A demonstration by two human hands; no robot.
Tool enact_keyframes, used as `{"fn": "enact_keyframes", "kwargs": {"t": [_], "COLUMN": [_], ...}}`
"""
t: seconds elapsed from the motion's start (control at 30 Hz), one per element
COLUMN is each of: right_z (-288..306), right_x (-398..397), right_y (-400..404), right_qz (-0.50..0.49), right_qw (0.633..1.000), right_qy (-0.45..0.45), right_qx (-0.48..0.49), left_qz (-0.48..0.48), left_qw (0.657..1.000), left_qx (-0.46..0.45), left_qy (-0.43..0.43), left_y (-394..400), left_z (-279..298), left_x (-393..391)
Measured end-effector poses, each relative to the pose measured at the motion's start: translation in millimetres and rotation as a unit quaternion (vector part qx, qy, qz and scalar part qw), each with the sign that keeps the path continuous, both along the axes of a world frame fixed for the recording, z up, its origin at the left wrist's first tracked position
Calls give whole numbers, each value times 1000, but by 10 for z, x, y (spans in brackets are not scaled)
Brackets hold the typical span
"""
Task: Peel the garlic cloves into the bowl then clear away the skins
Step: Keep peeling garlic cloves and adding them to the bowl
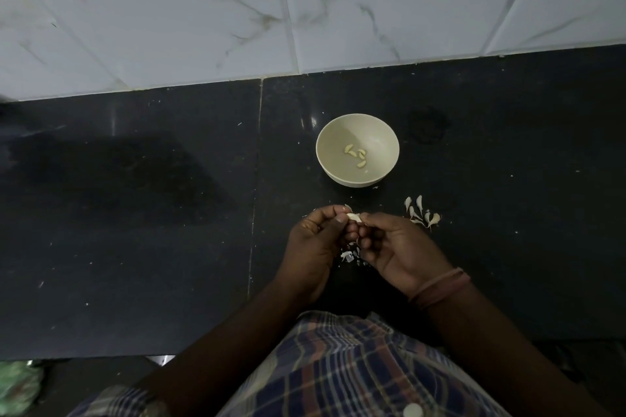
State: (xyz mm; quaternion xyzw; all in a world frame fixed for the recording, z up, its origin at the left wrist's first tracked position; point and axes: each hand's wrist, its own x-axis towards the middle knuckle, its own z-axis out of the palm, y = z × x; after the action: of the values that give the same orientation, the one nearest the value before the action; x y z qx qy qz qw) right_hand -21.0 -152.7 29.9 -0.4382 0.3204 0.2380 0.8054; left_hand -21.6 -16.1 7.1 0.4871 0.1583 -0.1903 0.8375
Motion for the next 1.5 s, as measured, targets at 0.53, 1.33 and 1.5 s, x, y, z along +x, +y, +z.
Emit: {"fn": "enact_keyframes", "kwargs": {"t": [0.53,1.33,1.5], "right_z": [-8,-111,-175], "right_x": [-3,-105,-136], "right_y": [47,-20,-37], "right_qz": [-106,142,131], "right_qw": [983,737,736], "right_qy": [-63,-395,-354], "right_qx": [-134,-530,-562], "left_qz": [49,23,10], "left_qw": [997,999,999], "left_qx": [-37,13,34], "left_qy": [41,39,22], "left_y": [-45,4,30], "left_z": [2,-54,-111], "left_x": [-3,-3,-46]}}
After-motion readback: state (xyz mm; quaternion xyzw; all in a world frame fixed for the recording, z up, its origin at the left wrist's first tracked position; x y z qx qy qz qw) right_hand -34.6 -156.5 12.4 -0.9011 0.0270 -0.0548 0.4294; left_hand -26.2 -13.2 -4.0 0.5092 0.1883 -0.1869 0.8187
